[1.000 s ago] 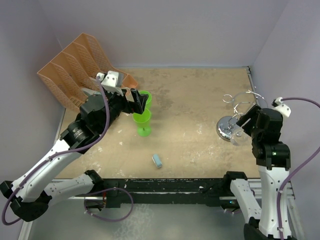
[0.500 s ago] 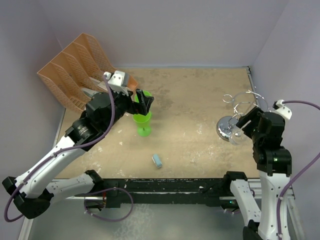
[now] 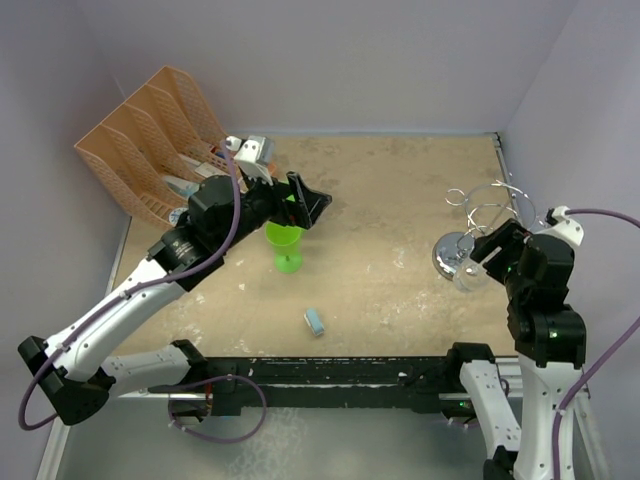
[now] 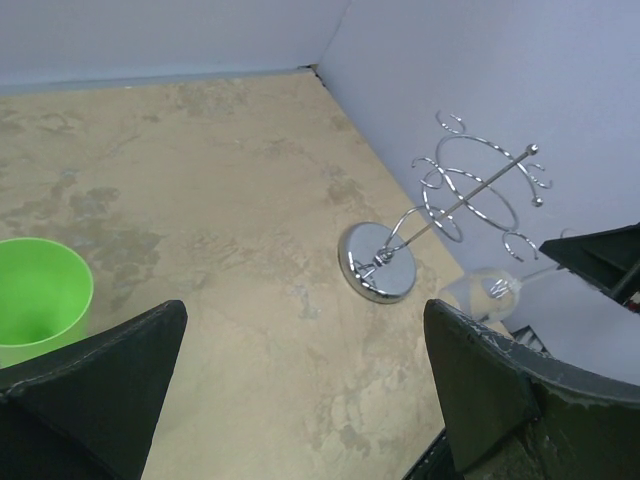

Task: Take the wine glass off the wine glass rack

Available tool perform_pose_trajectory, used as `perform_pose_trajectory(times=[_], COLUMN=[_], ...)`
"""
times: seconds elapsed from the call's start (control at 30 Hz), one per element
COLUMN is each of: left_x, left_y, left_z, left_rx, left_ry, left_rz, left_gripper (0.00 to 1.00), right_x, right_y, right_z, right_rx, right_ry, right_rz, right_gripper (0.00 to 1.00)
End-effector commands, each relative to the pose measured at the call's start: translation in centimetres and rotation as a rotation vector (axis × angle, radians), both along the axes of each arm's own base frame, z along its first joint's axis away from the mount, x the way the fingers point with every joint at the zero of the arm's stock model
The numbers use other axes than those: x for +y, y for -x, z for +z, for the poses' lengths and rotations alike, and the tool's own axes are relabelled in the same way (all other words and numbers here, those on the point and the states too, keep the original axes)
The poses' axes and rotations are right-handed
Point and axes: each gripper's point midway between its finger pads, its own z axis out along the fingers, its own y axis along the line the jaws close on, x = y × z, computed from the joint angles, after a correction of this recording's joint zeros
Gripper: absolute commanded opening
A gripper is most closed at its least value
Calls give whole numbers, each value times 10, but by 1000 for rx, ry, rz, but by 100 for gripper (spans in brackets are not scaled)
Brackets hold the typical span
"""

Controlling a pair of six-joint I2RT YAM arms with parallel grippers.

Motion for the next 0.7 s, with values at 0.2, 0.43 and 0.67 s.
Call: perform_pose_trajectory(times=[0.2,0.43,0.67], left_x=[-46,-80,-108], left_y=[14,26,32], left_z=[17,1,-17], left_rx=[25,60,111], left_ry=[177,192,213], left_rz=[-123,-191,-251], left_gripper=[100,100,100], right_x=[14,22,38], right_y=[-3,-6,-15], right_z=[20,25,45], right_rx=[-96,-120,-181], right_ry=[0,-12,-35], right_rz=[95,141,231], right_gripper=[21,16,16])
